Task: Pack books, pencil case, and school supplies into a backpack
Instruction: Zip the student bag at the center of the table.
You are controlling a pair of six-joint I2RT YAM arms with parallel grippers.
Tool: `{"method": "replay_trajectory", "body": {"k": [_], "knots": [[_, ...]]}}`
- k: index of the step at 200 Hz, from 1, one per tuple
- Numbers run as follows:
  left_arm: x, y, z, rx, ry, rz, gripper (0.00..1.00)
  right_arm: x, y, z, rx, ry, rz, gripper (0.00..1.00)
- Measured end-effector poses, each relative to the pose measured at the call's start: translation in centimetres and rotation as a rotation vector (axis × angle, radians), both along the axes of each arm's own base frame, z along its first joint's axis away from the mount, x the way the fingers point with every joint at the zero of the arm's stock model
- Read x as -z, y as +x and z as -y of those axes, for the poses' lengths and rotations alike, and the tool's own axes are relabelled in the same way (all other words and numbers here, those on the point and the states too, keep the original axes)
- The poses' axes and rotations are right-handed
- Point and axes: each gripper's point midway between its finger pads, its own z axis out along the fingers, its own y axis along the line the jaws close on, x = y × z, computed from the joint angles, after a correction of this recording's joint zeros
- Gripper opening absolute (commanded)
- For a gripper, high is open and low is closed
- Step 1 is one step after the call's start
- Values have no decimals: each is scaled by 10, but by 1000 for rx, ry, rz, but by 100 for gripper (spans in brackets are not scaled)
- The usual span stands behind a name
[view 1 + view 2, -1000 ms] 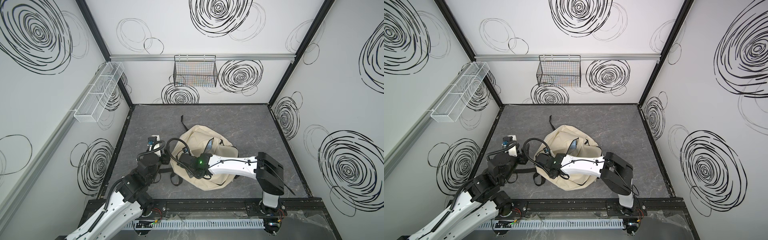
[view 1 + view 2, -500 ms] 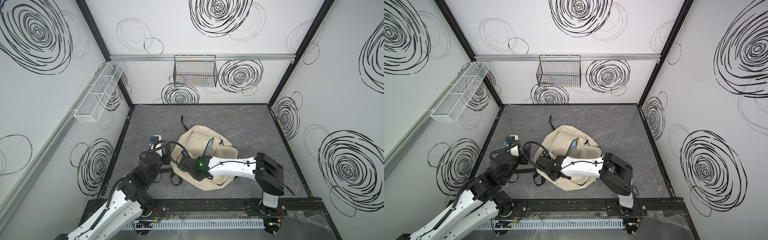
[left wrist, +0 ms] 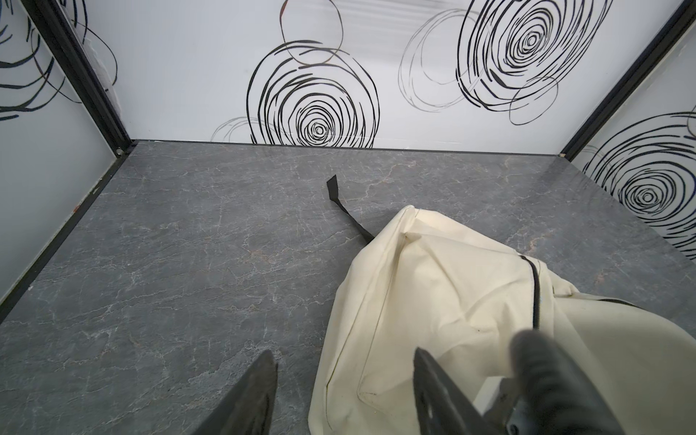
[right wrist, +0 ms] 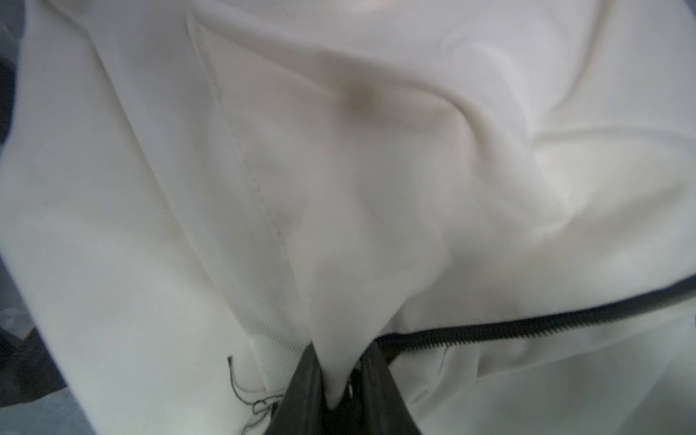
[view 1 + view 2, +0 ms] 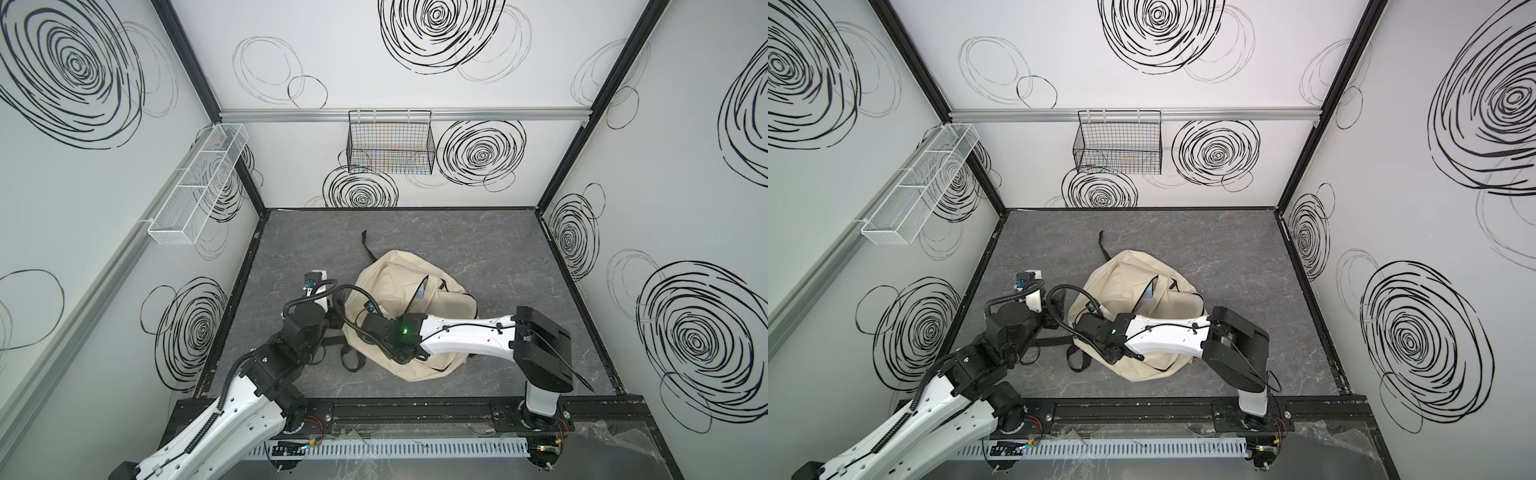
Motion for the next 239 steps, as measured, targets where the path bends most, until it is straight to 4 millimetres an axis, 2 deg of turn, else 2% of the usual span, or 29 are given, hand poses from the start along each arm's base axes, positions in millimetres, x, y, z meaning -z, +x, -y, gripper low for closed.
{"method": "replay_trajectory", "body": {"k": [10,24,52,72,110,126,142,169,217,239], "knots": [[0,0,0,0,0,-1,61,-4,2,1,5,15,-6,21],[1,1,1,1,2,-4,61,-9,3,2,12,35,-21,40],[1,1,1,3,-1,-3,61,-15,7,10,36,73,-52,44],[0,1,1,2,-4,0,61,-8,5,14,40,71,-78,40],[2,2,2,3,0,-5,61,-1,-1,12,36,87,-113,23],[1,2,2,3,0,-4,61,-1,-2,12,42,94,-122,25],[1,2,3,5,-1,-4,62,-1,-3,12,48,99,-131,36],[1,3,4,9,-6,-1,62,2,-8,12,54,104,-160,35],[-1,6,8,16,-14,6,61,9,-13,19,71,109,-189,13],[1,6,9,20,-13,2,61,8,-14,19,75,114,-192,8]]}}
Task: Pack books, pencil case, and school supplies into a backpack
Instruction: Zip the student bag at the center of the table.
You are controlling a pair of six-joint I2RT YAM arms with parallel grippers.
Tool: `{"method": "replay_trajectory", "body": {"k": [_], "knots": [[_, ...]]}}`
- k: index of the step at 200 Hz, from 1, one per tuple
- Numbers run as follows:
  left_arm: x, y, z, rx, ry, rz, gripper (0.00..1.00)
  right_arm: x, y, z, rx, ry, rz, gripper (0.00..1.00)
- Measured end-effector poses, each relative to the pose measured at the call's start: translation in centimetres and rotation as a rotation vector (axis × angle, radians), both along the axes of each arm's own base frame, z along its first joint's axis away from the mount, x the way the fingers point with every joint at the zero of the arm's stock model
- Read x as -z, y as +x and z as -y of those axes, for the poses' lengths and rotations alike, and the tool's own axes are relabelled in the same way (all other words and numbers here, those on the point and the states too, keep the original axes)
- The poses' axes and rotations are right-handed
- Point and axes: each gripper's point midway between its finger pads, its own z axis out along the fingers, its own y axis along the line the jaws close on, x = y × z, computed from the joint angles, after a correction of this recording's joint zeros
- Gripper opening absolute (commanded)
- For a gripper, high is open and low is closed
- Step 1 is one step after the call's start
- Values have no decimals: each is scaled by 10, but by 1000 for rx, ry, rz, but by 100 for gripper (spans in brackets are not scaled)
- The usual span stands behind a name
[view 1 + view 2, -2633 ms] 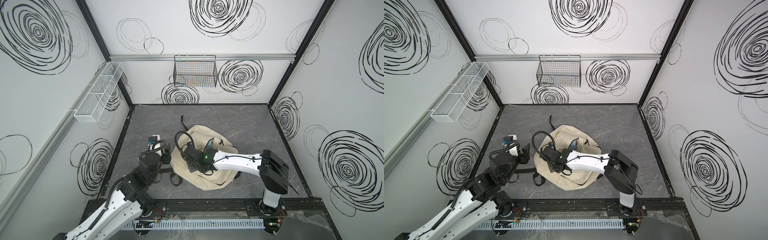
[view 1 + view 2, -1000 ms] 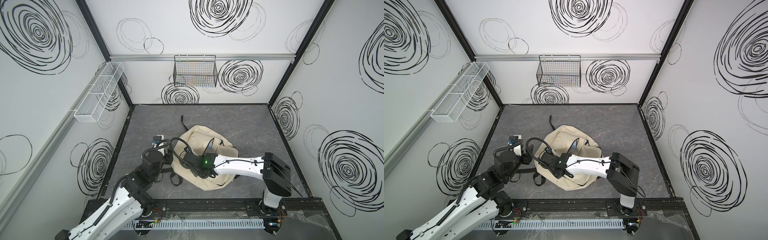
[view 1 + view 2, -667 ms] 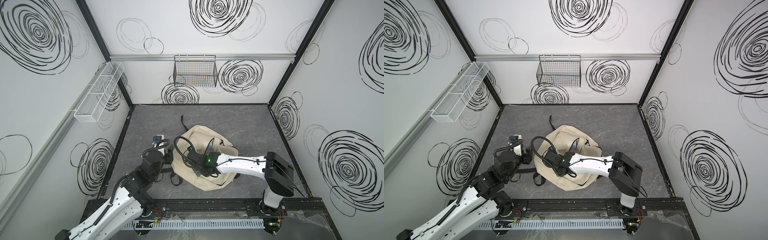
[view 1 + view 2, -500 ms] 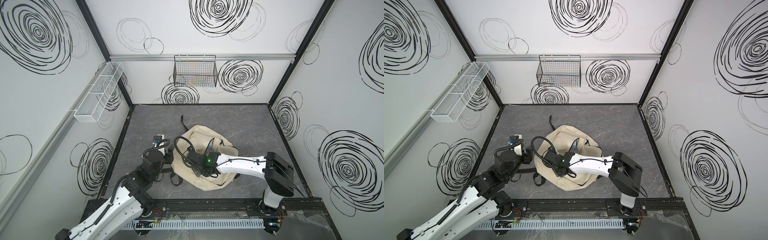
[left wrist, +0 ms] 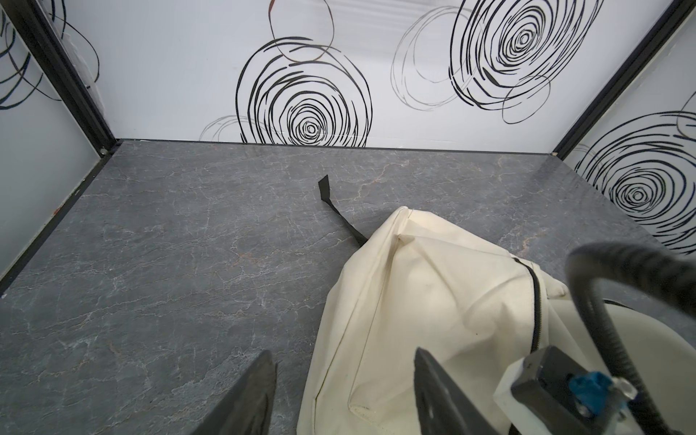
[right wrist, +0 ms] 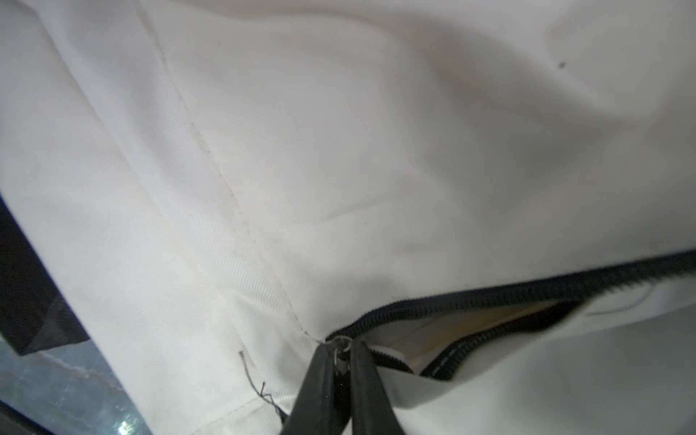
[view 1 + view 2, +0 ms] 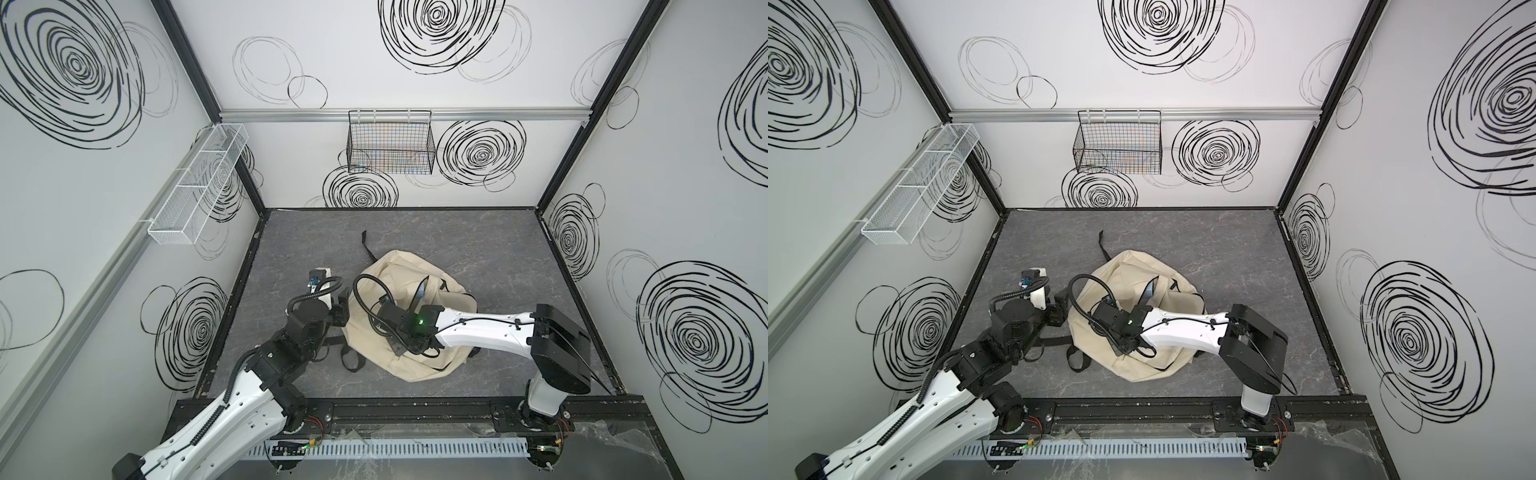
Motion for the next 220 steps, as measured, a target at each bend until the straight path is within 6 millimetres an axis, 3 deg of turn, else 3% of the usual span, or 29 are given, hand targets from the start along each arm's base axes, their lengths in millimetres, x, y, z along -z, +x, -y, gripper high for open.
{"method": "replay_trajectory", "body": {"k": [45,76,104,129,149,187,211,220], "knots": [[8,2,18,89,20,-26,72,-23,1,2,14,73,-22,0],[20,-3,55,277,34,-47,79,-50,13,10,48,252,-102,0],[50,-31,103,505,7,-69,79,-56,15,22,72,386,-193,0],[81,-60,131,656,-11,-117,78,-50,13,26,89,467,-283,0],[91,-71,141,714,-27,-120,79,-47,9,28,95,523,-336,0],[94,-71,153,735,-24,-89,81,-61,5,21,82,636,-395,0],[106,-68,158,737,17,-98,77,-70,3,16,72,683,-425,0],[110,-67,159,735,36,-104,70,-73,1,14,67,699,-434,0]]}}
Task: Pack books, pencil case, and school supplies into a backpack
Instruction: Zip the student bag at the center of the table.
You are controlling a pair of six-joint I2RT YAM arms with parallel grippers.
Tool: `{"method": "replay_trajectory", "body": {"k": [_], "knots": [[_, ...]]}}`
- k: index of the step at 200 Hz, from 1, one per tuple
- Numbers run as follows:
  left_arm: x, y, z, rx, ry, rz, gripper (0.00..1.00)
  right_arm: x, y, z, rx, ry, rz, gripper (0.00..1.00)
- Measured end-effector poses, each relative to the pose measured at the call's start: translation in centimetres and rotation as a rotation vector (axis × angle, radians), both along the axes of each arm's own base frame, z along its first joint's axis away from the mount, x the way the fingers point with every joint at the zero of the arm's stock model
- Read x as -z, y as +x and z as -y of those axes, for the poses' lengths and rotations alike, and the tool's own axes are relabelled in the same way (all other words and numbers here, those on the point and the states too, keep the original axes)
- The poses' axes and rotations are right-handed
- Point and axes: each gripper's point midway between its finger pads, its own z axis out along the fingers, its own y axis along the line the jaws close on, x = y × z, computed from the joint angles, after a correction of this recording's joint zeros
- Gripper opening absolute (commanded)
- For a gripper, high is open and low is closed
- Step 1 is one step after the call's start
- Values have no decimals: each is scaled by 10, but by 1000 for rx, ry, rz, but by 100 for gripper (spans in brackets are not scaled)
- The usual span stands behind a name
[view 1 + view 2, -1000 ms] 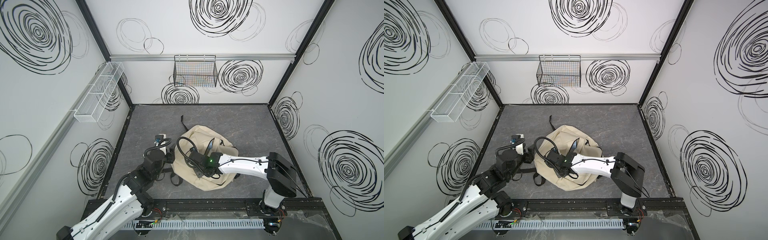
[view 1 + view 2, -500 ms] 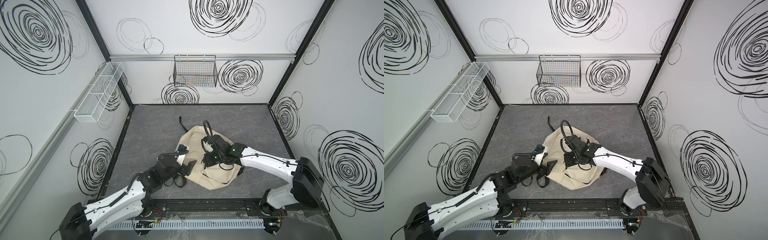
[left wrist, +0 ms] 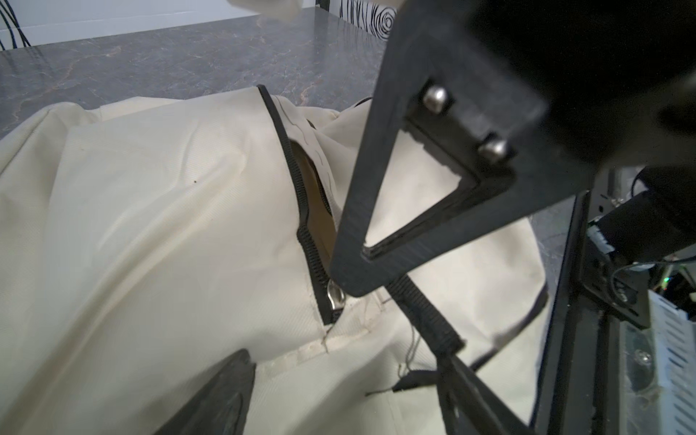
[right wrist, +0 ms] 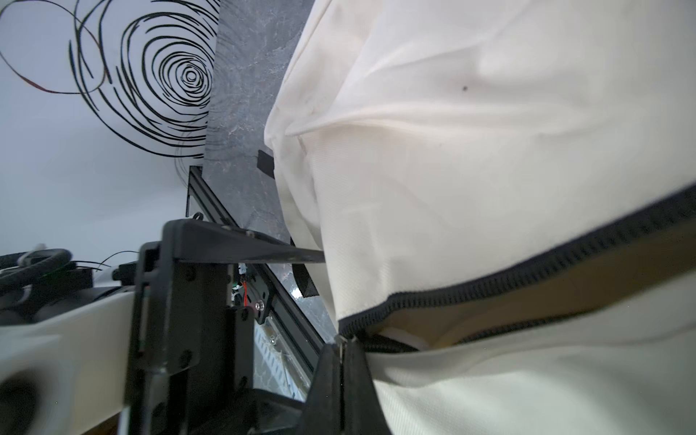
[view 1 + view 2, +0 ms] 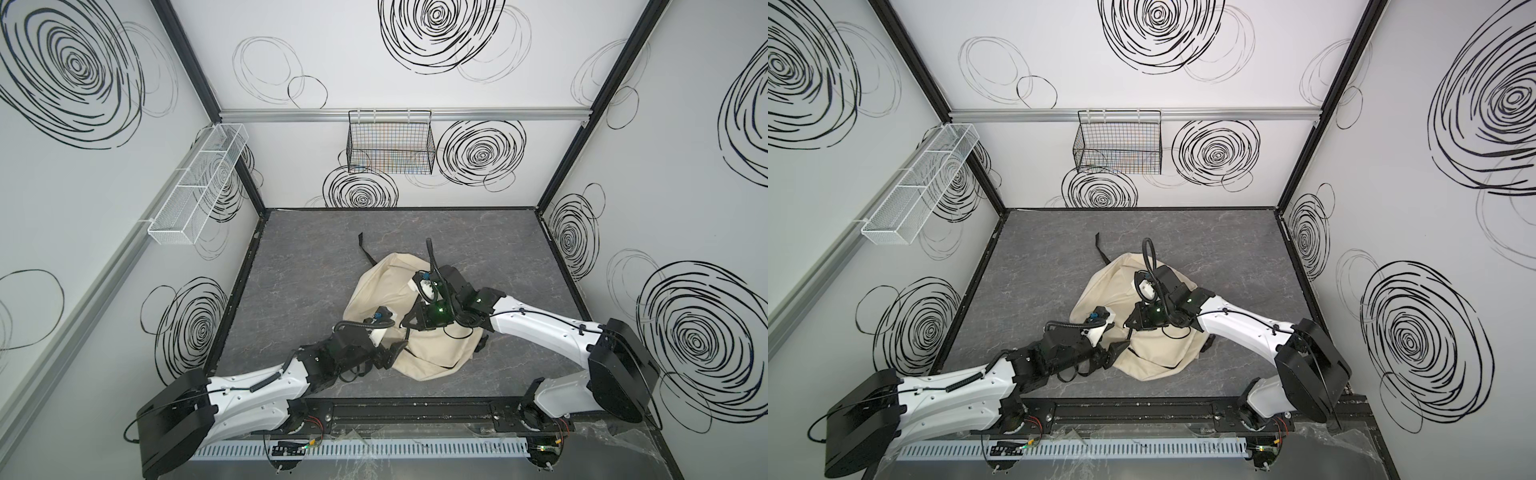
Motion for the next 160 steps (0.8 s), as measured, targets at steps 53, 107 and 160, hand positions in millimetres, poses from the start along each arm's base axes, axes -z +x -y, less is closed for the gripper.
{"method": "replay_trajectory", "body": {"k": [53,107,160], "knots": [[-1,13,6,-26,48,51,10,-6,-1,-1,11,41,-37,0],[-9,13,2,-34,29,93,0,-14,0,-3,12,96,-55,0],[-16,13,-11,-87,32,94,0,-21,22,14,59,135,-64,0]]}}
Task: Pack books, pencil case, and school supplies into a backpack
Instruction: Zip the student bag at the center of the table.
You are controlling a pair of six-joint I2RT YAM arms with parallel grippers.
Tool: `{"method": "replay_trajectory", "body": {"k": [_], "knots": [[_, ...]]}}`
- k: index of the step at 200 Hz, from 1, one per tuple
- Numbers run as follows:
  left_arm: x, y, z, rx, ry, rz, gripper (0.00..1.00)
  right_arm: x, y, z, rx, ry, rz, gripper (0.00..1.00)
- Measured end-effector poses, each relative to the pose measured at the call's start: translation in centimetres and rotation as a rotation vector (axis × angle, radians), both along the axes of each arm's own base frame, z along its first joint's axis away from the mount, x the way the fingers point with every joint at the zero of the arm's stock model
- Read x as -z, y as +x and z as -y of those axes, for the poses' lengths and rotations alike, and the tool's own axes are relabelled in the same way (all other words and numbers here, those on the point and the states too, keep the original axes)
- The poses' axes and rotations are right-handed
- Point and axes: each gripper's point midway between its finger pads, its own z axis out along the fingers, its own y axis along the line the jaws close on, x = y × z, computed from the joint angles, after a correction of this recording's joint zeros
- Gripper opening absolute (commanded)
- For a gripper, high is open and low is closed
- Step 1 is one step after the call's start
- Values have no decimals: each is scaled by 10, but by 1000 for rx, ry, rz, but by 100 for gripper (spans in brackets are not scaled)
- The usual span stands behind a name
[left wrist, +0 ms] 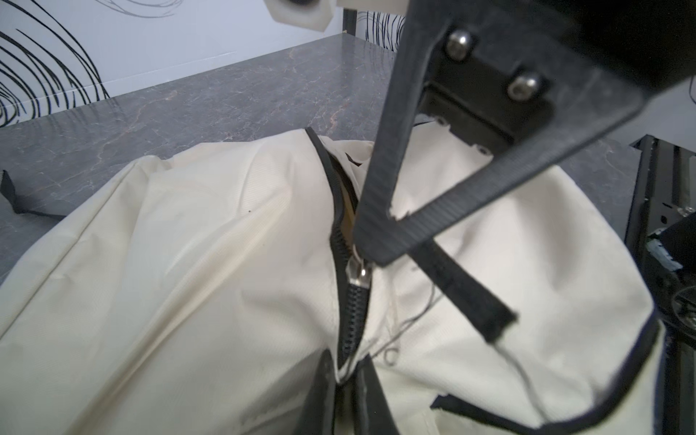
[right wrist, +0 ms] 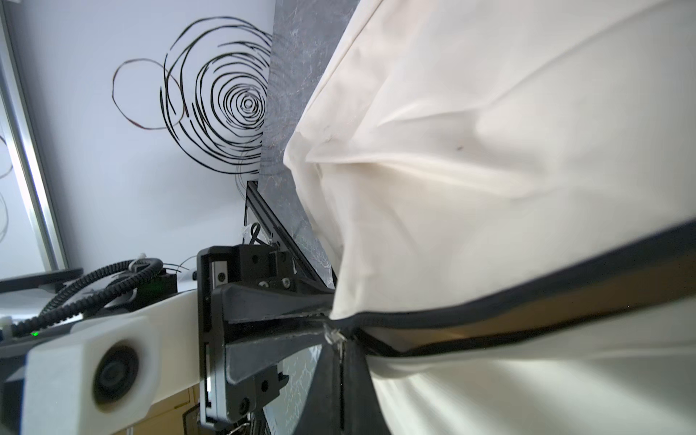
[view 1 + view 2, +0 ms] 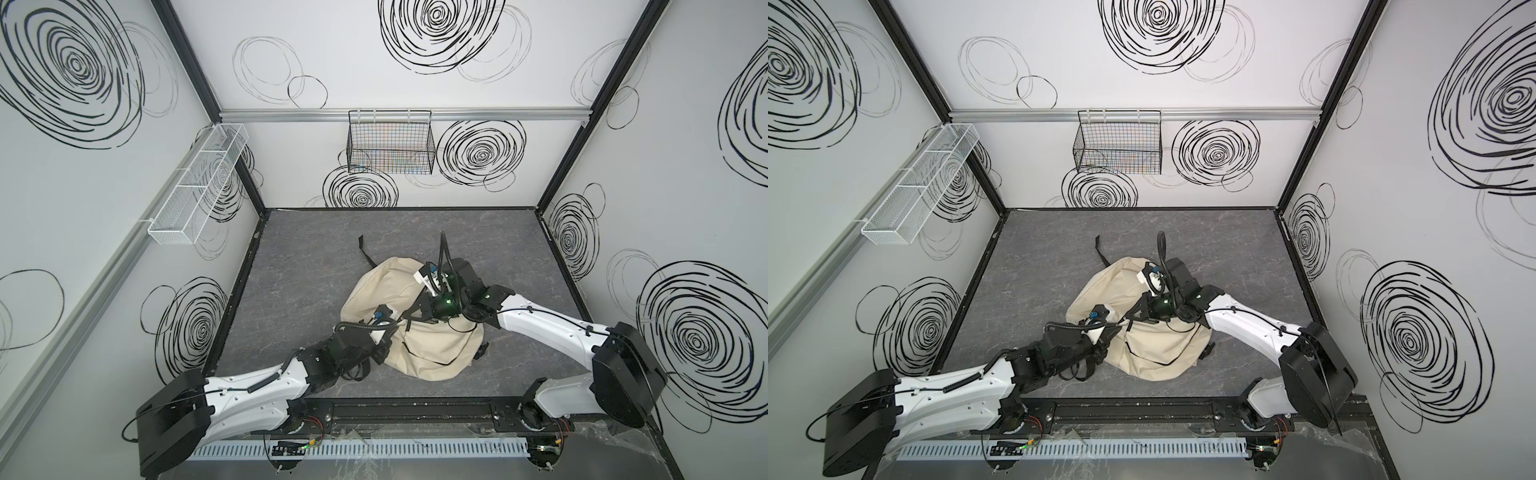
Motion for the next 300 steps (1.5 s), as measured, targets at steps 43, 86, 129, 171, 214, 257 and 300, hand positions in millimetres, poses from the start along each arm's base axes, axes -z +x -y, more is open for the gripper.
{"method": "replay_trajectory", "body": {"k": [43,86,129,171,214,257,300], "knots": [[3,-1,-15,-79,1,-57,0,14,24,17,22,-37,-11,0],[12,0,-36,-200,-10,-141,0,30,53,43,80,-82,1,0],[16,3,-55,-304,-34,-193,0,43,71,64,120,-121,19,0],[17,12,-76,-407,-72,-235,0,48,84,76,140,-144,35,0],[19,19,-96,-482,-130,-272,0,61,91,81,144,-160,18,0],[20,22,-99,-484,-156,-297,0,63,93,81,145,-155,13,0],[16,33,-111,-522,-159,-266,93,63,105,93,192,-175,31,38]]}}
